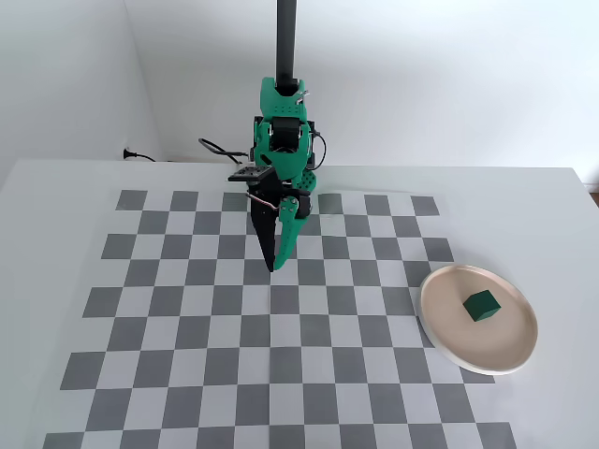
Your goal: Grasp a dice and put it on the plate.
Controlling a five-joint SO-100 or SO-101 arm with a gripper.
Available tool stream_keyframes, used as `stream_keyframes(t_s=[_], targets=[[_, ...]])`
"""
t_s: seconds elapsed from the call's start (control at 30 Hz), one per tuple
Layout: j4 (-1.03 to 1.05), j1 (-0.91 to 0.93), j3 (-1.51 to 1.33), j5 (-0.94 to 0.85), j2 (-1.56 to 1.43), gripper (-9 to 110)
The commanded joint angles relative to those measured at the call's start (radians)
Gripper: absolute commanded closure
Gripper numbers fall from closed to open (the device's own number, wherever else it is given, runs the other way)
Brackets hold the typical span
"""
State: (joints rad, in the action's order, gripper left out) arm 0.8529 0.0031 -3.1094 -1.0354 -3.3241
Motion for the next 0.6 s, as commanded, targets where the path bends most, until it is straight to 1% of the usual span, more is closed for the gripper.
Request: stream_keyframes(t_s=[0.0, 0.13, 0.2, 0.27, 0.4, 0.5, 0.57], targets=[[-0.025, -0.012, 0.015, 0.219, -0.014, 106], [-0.095, -0.008, 0.015, 0.595, -0.014, 106], [-0.064, 0.005, 0.015, 0.735, -0.014, 106], [-0.025, 0.008, 0.015, 0.793, -0.014, 106], [0.067, 0.063, 0.015, 1.000, -0.012, 106], [0.075, 0.083, 0.015, 1.057, -0.012, 106], [0.077, 0.084, 0.015, 1.060, -0.012, 106]])
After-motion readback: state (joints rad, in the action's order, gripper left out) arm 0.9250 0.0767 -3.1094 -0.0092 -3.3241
